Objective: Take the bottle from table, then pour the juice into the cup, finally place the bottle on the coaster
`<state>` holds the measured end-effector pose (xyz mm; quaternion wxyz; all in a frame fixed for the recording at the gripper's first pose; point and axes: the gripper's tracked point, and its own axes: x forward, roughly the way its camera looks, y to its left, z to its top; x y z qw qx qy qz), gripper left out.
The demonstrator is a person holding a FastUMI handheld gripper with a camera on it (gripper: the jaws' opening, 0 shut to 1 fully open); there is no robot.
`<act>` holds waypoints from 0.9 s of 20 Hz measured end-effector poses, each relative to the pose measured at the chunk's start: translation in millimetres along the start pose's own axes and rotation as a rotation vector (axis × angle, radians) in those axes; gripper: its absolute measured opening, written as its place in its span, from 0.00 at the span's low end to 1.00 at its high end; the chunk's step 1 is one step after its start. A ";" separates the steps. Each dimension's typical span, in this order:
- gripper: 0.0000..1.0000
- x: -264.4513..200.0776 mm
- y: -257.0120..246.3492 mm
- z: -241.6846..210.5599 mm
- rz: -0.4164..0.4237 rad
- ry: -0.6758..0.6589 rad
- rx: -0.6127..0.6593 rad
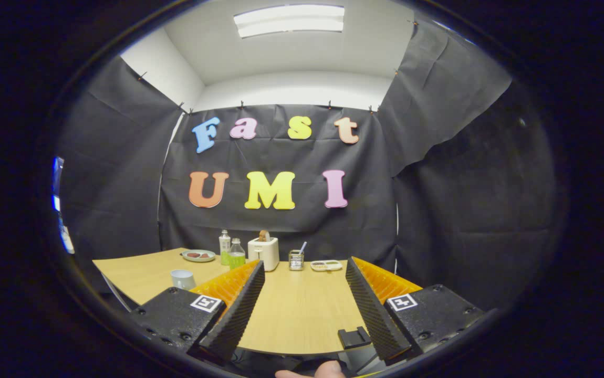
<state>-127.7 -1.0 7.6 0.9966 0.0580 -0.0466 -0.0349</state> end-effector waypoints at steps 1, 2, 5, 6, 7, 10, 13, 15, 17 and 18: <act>0.99 -2.6 -0.4 3.1 -0.005 -0.007 -0.011; 0.99 -4.0 -1.8 5.7 -0.010 -0.018 -0.015; 0.99 -2.9 1.9 -2.2 -0.003 0.002 -0.008; 0.99 -2.2 3.2 -5.1 0.003 0.016 -0.003; 0.99 -1.5 4.7 -5.8 0.008 0.024 -0.001; 0.99 -0.4 5.0 -6.4 0.018 0.032 0.011; 0.99 0.4 3.9 -7.3 0.015 0.037 0.019; 0.99 0.3 7.3 -11.9 0.024 0.048 0.020; 0.99 1.1 11.4 -14.9 0.040 0.063 0.022; 0.99 0.6 10.9 -14.9 0.042 0.065 0.021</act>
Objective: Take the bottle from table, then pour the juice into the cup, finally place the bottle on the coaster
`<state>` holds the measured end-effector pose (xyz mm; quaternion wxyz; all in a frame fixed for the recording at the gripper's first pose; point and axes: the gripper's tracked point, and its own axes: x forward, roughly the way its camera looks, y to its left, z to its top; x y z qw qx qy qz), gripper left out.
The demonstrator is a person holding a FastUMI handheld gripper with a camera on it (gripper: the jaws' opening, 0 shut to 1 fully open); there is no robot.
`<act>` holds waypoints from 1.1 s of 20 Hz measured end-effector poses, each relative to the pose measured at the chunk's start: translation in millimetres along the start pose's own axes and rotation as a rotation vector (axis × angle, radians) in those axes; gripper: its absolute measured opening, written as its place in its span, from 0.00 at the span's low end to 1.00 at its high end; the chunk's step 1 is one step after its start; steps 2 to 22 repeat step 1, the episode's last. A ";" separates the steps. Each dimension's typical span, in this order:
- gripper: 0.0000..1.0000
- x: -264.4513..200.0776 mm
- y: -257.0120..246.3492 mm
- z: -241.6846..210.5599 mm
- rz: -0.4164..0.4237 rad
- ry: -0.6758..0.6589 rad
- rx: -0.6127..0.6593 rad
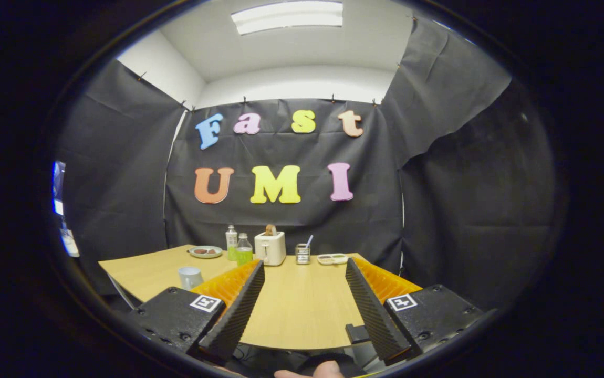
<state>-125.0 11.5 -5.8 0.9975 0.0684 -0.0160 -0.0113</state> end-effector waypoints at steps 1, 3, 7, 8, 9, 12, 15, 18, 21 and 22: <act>0.99 -0.2 0.7 1.0 0.001 0.000 -0.001; 0.99 -0.2 0.7 1.0 0.001 0.000 -0.001; 0.99 -0.2 0.7 1.0 0.001 0.000 -0.001; 0.99 -0.2 0.7 1.0 0.001 0.000 -0.001; 0.99 -0.2 0.7 1.0 0.001 0.000 -0.001; 0.99 -0.2 0.7 1.0 0.001 0.000 -0.001; 0.99 -0.2 0.7 1.0 0.001 0.000 -0.001; 0.99 -0.2 0.7 1.0 0.001 0.000 -0.001; 0.99 -0.2 0.7 1.0 0.001 0.000 -0.001; 0.99 -0.2 0.7 1.0 0.001 0.000 -0.001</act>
